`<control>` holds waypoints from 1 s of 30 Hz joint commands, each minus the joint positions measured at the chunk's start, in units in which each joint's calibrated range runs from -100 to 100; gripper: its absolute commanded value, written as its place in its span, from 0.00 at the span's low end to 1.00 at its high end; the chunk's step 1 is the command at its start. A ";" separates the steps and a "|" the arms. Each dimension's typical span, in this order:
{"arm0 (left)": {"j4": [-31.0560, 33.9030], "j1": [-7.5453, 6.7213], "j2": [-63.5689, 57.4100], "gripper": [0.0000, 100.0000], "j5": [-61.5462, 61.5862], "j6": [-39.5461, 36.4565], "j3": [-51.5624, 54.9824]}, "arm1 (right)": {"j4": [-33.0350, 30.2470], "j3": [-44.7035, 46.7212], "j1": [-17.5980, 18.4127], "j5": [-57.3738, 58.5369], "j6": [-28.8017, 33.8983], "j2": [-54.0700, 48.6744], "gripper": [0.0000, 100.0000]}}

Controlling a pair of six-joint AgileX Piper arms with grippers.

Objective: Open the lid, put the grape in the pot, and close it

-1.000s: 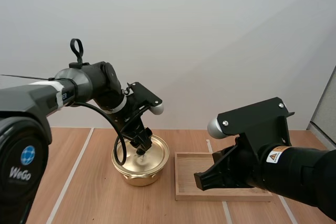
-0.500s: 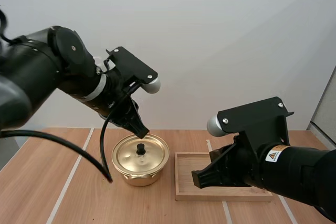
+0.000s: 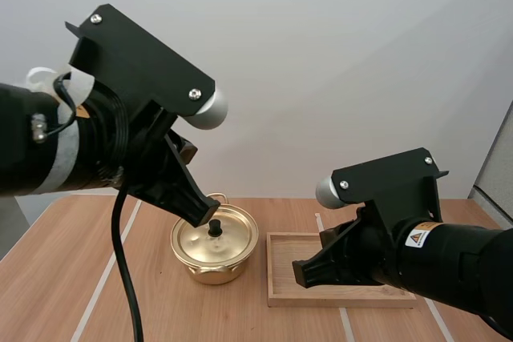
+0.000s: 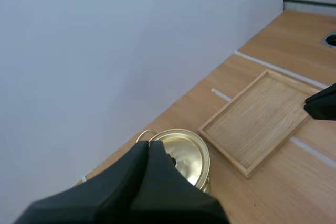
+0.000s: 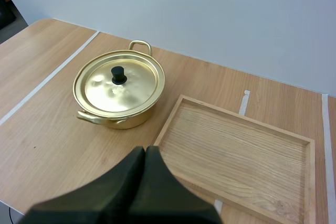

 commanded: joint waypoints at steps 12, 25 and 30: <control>-2.80 -0.19 -6.69 0.00 -17.54 -16.14 4.88 | 0.73 -0.21 -0.17 -4.34 5.34 -0.62 0.00; -1.28 -0.07 -25.60 0.00 -50.94 -18.32 27.18 | -4.97 0.18 -0.17 -24.07 9.11 -12.10 0.00; -1.28 0.03 -32.94 0.00 -54.58 -19.00 32.14 | -4.97 0.18 -0.17 -32.22 9.89 -20.11 0.00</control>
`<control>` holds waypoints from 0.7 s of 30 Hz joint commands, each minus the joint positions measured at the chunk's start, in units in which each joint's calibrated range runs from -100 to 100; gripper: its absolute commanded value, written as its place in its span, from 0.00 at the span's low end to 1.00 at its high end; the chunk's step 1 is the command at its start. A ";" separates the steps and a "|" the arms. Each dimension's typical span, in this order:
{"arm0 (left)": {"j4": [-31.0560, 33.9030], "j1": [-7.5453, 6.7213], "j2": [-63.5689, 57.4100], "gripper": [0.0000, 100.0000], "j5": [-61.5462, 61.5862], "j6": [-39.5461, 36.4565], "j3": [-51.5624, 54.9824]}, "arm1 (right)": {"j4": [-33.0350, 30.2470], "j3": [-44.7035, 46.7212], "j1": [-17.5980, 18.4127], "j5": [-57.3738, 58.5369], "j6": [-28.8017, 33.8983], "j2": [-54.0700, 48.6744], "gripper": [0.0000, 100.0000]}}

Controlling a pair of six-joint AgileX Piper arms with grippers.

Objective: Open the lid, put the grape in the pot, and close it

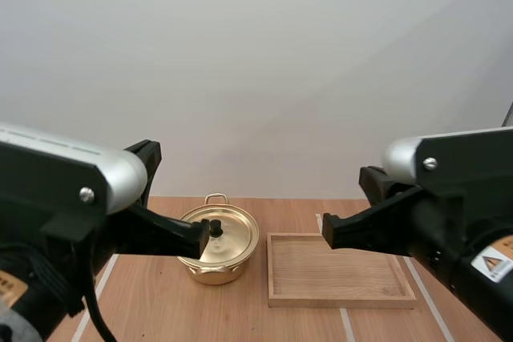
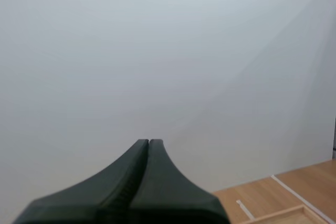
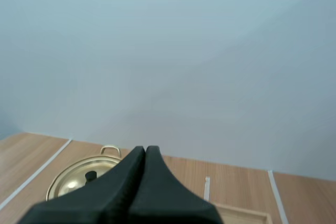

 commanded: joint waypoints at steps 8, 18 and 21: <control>0.58 0.03 -8.66 0.00 -5.06 -1.47 3.99 | -0.77 0.53 -0.17 -6.55 0.89 -9.63 0.00; 1.66 1.27 -9.24 0.00 -12.65 -1.80 9.92 | -0.80 15.70 -3.20 -24.52 0.89 -10.35 0.00; 1.79 1.27 -9.24 0.00 -12.19 -1.80 10.39 | -2.17 20.19 -3.29 -28.12 0.89 -10.35 0.00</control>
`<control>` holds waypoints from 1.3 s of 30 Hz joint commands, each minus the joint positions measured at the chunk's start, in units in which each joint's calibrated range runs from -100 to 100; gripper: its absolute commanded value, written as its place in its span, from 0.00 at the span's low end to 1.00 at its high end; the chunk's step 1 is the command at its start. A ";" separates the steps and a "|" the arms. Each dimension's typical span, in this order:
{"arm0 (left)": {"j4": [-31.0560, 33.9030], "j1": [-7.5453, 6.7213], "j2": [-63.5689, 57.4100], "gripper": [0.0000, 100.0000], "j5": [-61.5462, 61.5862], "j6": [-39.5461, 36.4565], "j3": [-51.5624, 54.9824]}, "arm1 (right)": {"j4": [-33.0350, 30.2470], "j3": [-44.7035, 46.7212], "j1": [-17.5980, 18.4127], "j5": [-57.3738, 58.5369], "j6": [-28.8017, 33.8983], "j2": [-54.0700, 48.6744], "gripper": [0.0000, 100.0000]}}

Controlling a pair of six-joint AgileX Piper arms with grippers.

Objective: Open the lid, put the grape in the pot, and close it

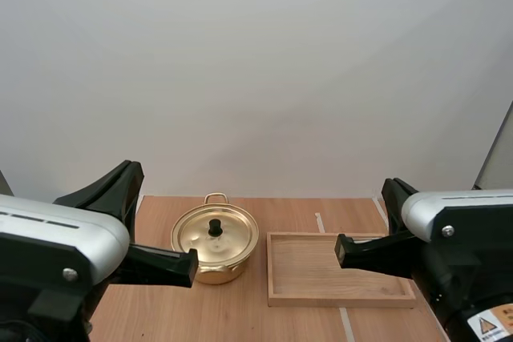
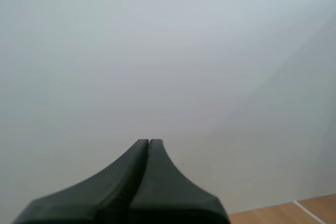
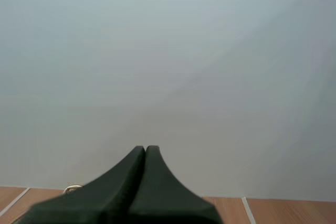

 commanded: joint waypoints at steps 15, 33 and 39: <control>6.99 0.11 -0.30 0.00 -6.38 0.18 12.87 | -9.26 22.75 -0.28 -13.04 -0.02 -0.34 0.00; 6.68 0.11 -0.30 0.00 -16.06 -2.28 33.70 | -8.83 28.52 -0.28 -6.37 0.09 -0.34 0.00; 8.07 0.30 -0.30 0.00 -10.35 -5.93 33.70 | -7.93 28.52 -0.28 -4.37 0.09 -0.34 0.00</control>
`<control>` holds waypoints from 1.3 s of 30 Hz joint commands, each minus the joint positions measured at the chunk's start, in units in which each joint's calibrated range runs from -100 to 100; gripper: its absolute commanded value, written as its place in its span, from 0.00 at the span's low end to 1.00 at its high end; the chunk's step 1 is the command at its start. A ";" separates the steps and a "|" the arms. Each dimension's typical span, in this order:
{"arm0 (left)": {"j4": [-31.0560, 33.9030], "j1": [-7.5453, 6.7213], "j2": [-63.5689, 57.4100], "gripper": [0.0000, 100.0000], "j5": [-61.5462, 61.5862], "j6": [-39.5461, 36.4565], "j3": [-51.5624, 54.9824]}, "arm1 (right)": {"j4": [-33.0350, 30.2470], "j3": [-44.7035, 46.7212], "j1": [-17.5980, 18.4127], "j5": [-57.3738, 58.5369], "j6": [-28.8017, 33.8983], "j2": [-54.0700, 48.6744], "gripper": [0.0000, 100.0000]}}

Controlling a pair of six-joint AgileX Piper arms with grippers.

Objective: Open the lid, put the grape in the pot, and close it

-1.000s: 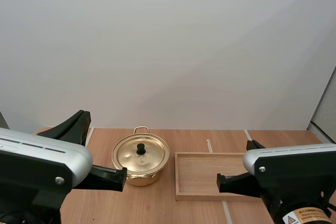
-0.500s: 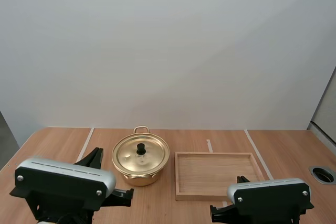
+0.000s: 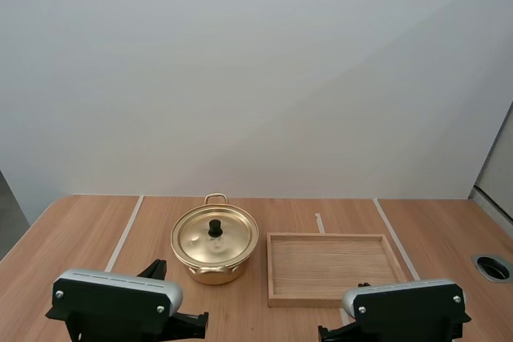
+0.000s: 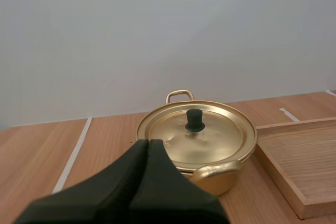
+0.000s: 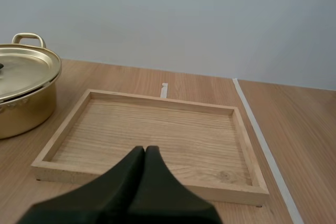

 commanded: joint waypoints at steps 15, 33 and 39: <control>4.26 0.60 -0.15 0.00 6.68 -9.53 0.14 | 1.07 0.00 -0.19 0.93 0.53 -0.34 0.00; 4.86 0.92 -0.15 0.00 6.45 -10.33 0.14 | 1.06 0.00 -0.19 0.93 3.53 -0.34 0.00; 4.86 0.92 -0.15 0.00 6.45 -10.33 0.14 | 1.06 0.00 -0.19 0.93 3.53 -0.34 0.00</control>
